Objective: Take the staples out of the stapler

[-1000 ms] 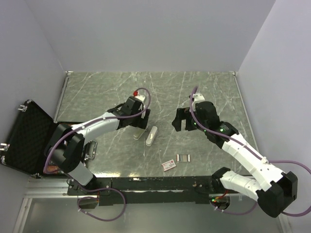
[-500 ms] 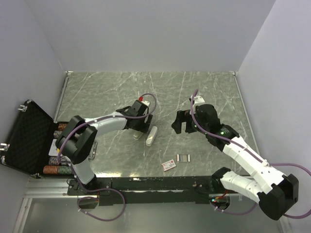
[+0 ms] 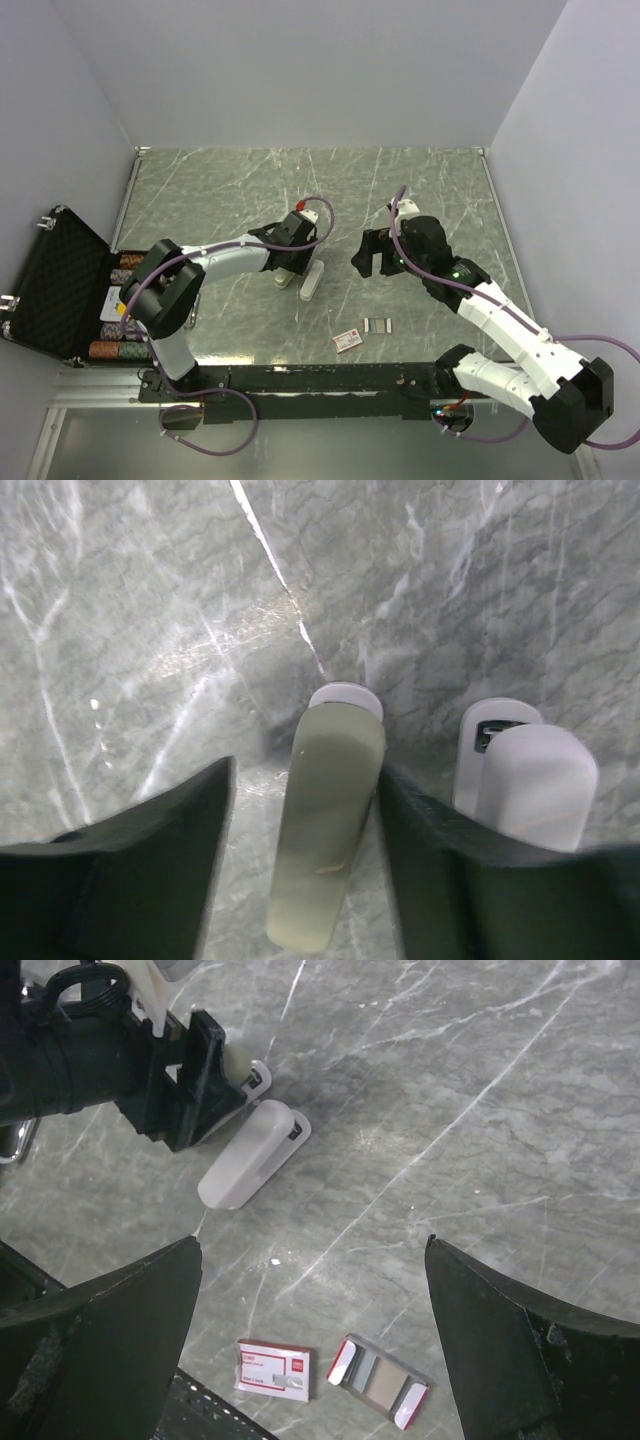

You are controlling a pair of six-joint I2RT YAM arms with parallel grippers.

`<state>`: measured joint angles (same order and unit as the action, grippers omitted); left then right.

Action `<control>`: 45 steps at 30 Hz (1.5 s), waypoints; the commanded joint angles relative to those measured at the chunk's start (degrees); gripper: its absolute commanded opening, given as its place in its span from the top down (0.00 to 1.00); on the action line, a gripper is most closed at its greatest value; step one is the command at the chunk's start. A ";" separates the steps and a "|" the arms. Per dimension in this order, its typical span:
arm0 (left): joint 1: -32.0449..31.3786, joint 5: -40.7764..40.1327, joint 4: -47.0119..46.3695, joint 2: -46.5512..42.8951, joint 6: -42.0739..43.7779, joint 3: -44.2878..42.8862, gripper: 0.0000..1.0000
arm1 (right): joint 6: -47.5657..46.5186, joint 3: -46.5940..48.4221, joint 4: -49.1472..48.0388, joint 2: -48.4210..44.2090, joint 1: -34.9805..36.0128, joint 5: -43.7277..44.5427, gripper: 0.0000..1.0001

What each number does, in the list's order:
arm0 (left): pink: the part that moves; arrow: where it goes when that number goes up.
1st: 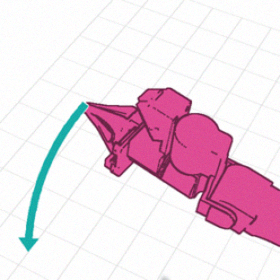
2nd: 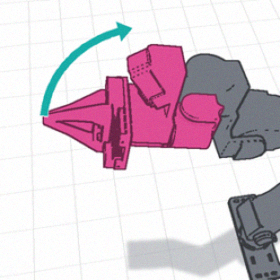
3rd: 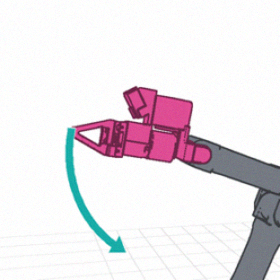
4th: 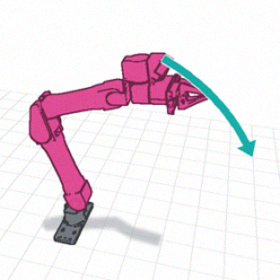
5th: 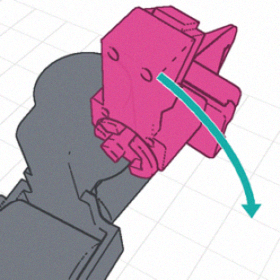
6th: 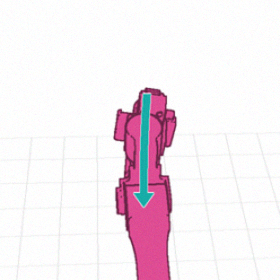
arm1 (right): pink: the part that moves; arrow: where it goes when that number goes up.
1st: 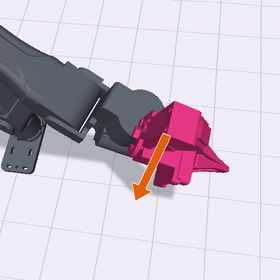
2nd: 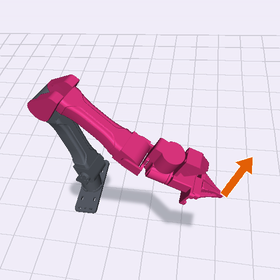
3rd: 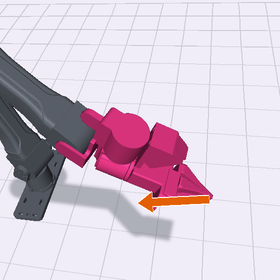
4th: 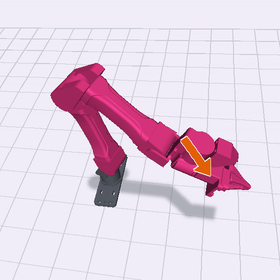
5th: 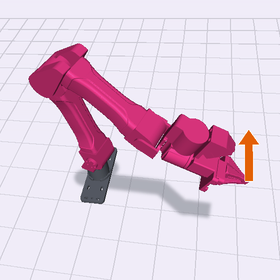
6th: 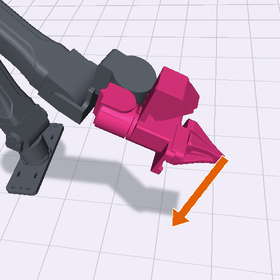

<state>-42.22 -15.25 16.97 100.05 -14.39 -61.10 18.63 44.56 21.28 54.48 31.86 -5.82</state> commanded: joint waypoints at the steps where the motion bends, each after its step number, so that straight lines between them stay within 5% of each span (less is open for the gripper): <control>1: -0.32 -2.95 -1.67 -1.08 1.30 -1.92 0.44 | 1.05 -0.26 -2.12 -0.07 0.66 -1.29 0.00; 6: -0.41 -2.69 -1.77 -0.91 1.56 -1.65 0.53 | 1.32 -0.35 -2.65 0.36 1.01 -1.91 0.00; 9: -0.41 -2.59 -2.21 -1.70 1.65 -1.30 0.99 | 1.23 -0.08 -2.56 0.89 1.19 -1.73 0.00; 20: -0.67 -0.76 0.25 -16.09 4.46 -0.51 0.99 | -0.61 4.74 1.74 0.10 1.37 -1.29 0.00; 29: -0.59 27.34 2.79 -34.30 9.20 1.78 0.99 | -8.87 10.73 5.45 -3.49 2.77 -11.65 0.04; 38: -0.67 51.17 6.49 -40.90 11.05 0.28 0.99 | -14.06 15.12 7.28 -6.58 6.64 -25.01 0.11; 45: -0.50 62.17 5.09 -42.31 10.88 0.90 0.99 | -15.91 17.23 6.67 -4.21 9.80 -32.84 0.26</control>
<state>-42.63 36.01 24.16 59.51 -4.08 -60.16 4.86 59.22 28.23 49.25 40.14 -32.84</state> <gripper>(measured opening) 0.362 0.781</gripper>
